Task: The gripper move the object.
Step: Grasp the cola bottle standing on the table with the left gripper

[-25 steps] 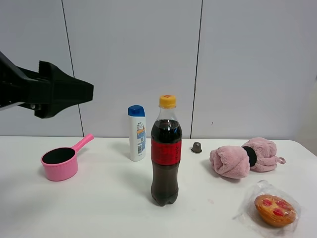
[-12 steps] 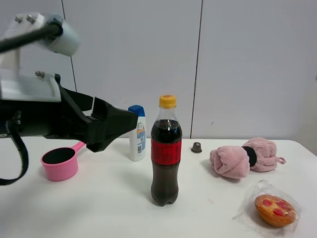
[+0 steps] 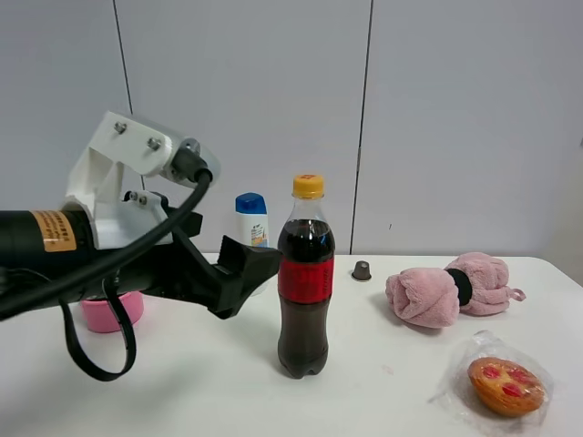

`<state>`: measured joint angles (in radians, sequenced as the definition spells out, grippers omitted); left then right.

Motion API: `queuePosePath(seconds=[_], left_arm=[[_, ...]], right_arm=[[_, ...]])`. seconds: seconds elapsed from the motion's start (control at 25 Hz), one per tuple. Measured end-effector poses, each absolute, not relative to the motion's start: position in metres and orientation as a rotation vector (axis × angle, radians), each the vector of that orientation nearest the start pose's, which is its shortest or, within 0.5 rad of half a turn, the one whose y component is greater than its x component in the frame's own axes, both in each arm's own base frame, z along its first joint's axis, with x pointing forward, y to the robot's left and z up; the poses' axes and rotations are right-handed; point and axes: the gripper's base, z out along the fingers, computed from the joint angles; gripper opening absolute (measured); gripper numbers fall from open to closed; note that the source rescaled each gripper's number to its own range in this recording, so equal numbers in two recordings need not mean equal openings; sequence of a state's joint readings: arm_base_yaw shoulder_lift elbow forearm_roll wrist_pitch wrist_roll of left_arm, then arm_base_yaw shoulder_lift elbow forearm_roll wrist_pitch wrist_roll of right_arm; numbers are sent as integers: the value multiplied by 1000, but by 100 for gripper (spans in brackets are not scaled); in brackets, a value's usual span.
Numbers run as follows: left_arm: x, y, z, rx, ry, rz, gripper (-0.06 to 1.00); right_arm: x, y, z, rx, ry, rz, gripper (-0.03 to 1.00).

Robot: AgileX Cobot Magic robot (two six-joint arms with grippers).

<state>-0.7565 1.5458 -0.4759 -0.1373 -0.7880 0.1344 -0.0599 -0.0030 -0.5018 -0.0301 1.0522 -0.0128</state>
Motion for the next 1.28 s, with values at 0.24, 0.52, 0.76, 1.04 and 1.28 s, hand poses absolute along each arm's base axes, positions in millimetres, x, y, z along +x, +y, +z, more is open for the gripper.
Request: queuePosePath(seconds=[0.24, 0.52, 0.76, 1.04, 1.28], left_arm=[[227, -205, 186, 640, 1666, -457, 100], [241, -222, 179, 667, 1658, -475, 100], [252, -232, 172, 655, 1671, -490, 100], [259, -239, 156, 654, 1646, -496, 100], [259, -243, 146, 655, 1612, -539, 100]], right_arm=[[-5, -2, 278, 49, 2031, -82, 100], [-5, -2, 278, 49, 2031, -82, 100], [-5, -2, 278, 49, 2031, -82, 100], [-5, -2, 278, 49, 2031, -82, 100], [-5, -2, 278, 49, 2031, -82, 100]])
